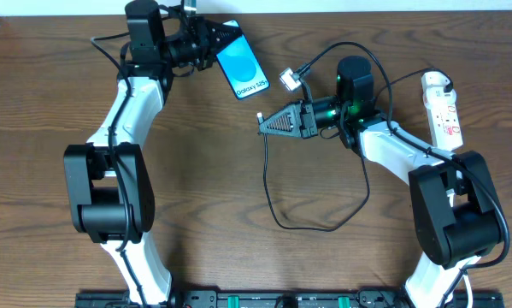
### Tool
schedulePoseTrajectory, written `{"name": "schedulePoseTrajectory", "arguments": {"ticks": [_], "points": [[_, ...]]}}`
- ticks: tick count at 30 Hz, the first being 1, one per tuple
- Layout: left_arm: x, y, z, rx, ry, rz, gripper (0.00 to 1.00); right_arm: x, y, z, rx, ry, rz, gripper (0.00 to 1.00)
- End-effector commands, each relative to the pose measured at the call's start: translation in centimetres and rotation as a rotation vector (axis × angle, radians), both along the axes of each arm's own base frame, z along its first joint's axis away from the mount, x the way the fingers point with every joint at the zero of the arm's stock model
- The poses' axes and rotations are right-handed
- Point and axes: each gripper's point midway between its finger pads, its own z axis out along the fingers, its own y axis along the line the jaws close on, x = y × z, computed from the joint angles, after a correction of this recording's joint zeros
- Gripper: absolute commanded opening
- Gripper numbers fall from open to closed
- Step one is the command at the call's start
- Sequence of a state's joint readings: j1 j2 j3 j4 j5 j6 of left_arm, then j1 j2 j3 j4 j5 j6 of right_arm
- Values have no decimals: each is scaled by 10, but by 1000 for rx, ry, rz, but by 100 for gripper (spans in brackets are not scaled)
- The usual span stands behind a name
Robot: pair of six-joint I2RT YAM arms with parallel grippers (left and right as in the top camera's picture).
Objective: Plug charger to phone and switch on socket
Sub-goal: 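Lift the connector and bring it to the phone's bottom port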
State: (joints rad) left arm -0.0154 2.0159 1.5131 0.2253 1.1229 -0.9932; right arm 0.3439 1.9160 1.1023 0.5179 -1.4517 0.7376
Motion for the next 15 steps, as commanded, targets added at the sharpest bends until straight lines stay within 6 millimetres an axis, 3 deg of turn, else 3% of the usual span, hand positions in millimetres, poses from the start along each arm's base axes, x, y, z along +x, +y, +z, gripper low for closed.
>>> {"name": "schedulePoseTrajectory", "arguments": {"ticks": [1,6,15], "points": [[-9,-2,16,-9,-42,-34,7,-2,-2,1,4,10,14,1],[-15,-5,18,-21,-46,-73,7,0,-3,1,2,9,5,1],[-31,-17,41,-54,-180,-205,7,3,-4,0,0,9,-7,1]]}}
